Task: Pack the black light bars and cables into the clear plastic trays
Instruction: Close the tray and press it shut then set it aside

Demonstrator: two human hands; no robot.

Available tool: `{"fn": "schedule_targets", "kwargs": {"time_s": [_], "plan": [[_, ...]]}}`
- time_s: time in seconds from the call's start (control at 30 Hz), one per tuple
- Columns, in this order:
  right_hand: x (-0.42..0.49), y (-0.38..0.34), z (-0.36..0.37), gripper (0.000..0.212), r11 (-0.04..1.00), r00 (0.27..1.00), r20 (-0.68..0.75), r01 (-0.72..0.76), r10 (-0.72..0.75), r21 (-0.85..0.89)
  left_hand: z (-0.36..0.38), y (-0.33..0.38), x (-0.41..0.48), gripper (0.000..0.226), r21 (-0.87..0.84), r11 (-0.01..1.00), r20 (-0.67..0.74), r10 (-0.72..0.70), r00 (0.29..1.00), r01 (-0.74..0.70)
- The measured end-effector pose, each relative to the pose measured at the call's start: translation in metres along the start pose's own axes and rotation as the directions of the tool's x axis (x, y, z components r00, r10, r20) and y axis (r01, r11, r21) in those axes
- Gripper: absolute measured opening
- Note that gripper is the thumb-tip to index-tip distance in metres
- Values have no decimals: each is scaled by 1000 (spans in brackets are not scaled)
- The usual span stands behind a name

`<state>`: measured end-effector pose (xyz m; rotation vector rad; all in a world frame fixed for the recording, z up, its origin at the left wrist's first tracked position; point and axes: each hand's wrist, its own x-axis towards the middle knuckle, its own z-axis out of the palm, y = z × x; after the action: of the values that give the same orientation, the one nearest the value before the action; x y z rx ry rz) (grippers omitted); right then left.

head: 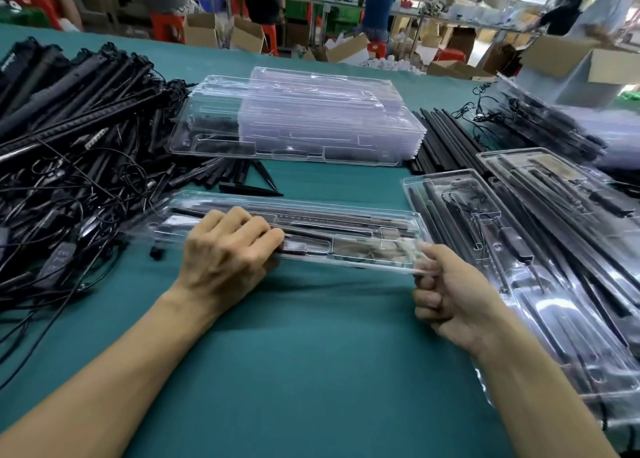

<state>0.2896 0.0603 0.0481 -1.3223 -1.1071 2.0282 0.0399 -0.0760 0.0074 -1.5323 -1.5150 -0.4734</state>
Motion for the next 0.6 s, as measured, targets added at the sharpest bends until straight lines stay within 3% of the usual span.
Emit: {"fn": "schedule_targets", "kwargs": {"time_s": [0.17, 0.33, 0.43, 0.53, 0.6], "plan": [[-3, 2, 1, 38, 998, 999, -5, -50, 50, 45, 2, 2, 3, 15, 2, 999, -15, 44, 999, -44], [-8, 18, 19, 21, 958, 998, -65, 17, 2, 286, 4, 9, 7, 14, 70, 992, 21, 99, 995, -100], [-21, 25, 40, 27, 893, 995, 77, -86, 58, 441, 3, 16, 12, 18, 111, 987, 45, 108, 993, -112], [-25, 35, 70, 53, 918, 947, 271, -253, 171, 306, 2, 26, 17, 20, 103, 984, 52, 140, 989, -145], [-22, 39, 89, 56, 929, 936, 296, -269, 190, 255, 2, 29, 20, 22, 108, 981, 54, 155, 986, -160]]}}
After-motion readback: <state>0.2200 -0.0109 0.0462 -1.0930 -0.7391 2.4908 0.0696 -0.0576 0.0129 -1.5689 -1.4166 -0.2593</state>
